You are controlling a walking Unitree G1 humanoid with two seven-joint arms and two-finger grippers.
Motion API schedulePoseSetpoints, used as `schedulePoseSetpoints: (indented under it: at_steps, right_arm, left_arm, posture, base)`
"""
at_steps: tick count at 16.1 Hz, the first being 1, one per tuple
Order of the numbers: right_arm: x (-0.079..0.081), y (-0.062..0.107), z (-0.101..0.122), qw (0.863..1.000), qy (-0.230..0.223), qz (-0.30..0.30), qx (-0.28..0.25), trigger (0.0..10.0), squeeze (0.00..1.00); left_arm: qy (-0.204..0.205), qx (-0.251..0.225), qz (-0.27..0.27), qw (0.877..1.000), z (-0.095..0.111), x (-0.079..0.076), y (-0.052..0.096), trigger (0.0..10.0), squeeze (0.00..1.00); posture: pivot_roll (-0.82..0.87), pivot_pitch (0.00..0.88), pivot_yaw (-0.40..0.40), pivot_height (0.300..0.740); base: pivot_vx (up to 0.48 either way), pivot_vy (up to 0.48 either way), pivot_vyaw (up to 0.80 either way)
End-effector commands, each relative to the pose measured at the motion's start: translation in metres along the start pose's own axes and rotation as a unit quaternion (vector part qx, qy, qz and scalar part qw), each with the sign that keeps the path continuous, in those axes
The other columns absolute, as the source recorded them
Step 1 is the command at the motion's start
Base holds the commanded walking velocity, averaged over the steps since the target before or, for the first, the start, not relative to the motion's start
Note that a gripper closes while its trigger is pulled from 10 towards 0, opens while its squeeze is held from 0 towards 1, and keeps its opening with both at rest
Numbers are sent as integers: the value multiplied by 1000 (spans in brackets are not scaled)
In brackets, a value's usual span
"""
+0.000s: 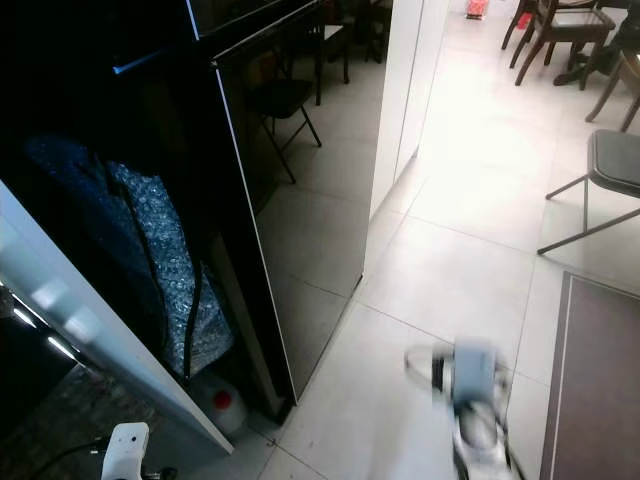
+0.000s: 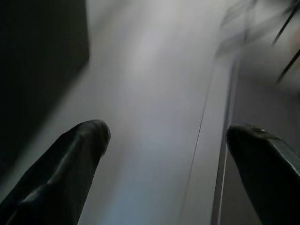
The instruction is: Restocking fridge
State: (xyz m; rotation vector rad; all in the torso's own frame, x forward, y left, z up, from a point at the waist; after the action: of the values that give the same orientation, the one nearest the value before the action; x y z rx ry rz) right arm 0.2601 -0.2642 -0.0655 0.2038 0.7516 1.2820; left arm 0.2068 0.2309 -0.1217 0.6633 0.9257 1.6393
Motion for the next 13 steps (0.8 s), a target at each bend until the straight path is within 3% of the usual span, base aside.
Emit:
schedulePoseSetpoints:
  at_steps: [1, 4, 7, 10, 13]
  right_arm:
    - [14, 13, -44, 995, 22, 47, 80, 10000, 0]
    - [29, 42, -103, 978, 1, 70, 194, 10000, 0]
    - [50, 53, -112, 975, -18, 92, 203, 10000, 0]
    - [76, 45, -88, 977, -10, 114, 178, 10000, 0]
    - [83, 29, -56, 983, -16, 111, 146, 10000, 0]
  left_arm:
    - [9, 5, 8, 1000, -4, 5, 1, 10000, 0]
    - [10, 6, 8, 1000, -4, 5, 1, 10000, 0]
    - [12, 7, 8, 1000, -4, 5, 1, 10000, 0]
    - [14, 9, 11, 1000, -5, 6, 1, 10000, 0]
    - [18, 10, 17, 1000, -6, 8, 1, 10000, 0]
  posture:
    - [-130, 14, 42, 740]
    - [-125, 18, 45, 740]
    - [-119, 18, 48, 740]
    - [-118, 11, 51, 740]
    - [-114, 7, 54, 740]
  base:
    - [0, 0, 0]
    - [0, 0, 0]
    - [0, 0, 0]
    - [0, 0, 0]
    - [0, 0, 800]
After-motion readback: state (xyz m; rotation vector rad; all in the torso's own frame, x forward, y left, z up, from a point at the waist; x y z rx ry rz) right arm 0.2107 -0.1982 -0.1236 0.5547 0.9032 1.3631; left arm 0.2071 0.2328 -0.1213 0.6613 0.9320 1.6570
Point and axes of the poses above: a point about 5 cm out from each wrist's last joint towards the gripper, its own y axis pointing back from the gripper into the wrist, its own z axis along the axis of the wrist's last joint, x = y × z, the point moved 5 cm from there along -y, pointing out of the wrist towards the gripper, and after that the axes turned 11 degrees about y, right-handed, at the moved point
